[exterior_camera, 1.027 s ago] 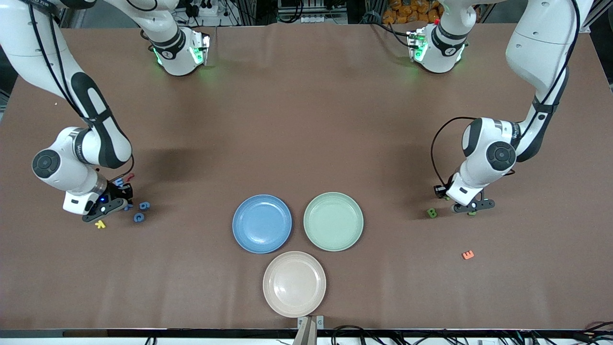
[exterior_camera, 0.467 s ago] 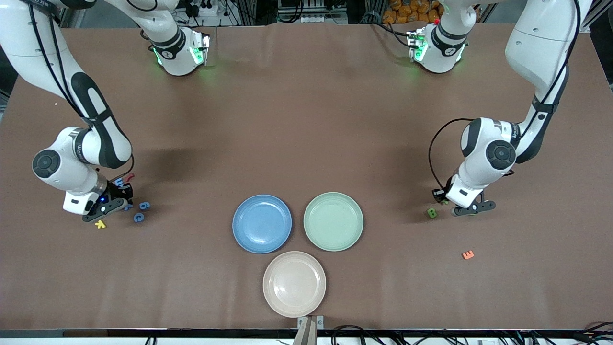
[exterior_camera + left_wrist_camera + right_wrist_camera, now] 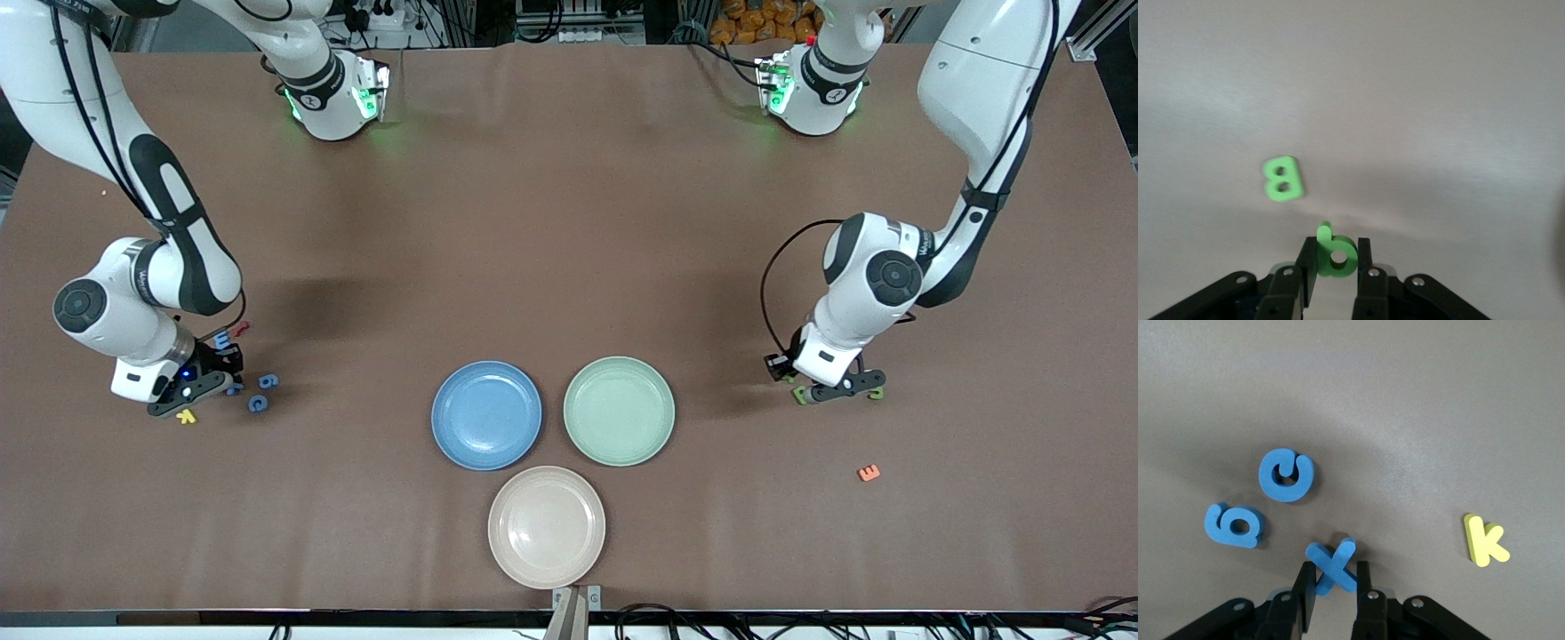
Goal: Sort letters by color into matching plates
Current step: 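Carry the green b to the green plate while the right gripper carries x to blue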
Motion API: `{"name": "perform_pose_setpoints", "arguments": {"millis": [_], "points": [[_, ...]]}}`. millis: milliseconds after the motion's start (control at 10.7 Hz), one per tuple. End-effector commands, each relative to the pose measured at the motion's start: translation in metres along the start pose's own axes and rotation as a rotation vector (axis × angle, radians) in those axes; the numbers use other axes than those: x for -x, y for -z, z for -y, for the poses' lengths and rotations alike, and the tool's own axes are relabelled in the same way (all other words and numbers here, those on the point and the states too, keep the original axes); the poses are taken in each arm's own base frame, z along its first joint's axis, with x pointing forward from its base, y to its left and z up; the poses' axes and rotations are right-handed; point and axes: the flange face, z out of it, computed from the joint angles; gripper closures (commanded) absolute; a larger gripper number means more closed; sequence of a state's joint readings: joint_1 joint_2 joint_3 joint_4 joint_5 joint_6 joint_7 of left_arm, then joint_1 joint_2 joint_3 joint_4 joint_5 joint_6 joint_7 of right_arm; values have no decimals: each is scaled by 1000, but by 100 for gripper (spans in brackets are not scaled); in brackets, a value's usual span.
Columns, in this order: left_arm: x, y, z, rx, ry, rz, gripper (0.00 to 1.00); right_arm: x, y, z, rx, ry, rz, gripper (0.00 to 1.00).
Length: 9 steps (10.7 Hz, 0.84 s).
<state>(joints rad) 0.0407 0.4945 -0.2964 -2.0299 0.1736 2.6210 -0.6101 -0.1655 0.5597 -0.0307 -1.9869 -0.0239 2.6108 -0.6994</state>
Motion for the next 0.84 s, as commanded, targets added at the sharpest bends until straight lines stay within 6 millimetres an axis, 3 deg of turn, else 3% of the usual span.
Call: {"name": "perform_pose_setpoints", "arguments": {"millis": [0, 280, 560, 747], "points": [[13, 11, -44, 32, 57, -11, 100, -8, 21, -9, -16, -12, 4, 83], [25, 16, -96, 69, 99, -23, 100, -17, 41, -6, -35, -82, 20, 84], [46, 17, -154, 111, 175, -21, 100, -53, 65, 19, -68, -193, 27, 87], [50, 24, -180, 141, 224, -27, 100, -74, 75, 36, -115, -266, -6, 87]]}}
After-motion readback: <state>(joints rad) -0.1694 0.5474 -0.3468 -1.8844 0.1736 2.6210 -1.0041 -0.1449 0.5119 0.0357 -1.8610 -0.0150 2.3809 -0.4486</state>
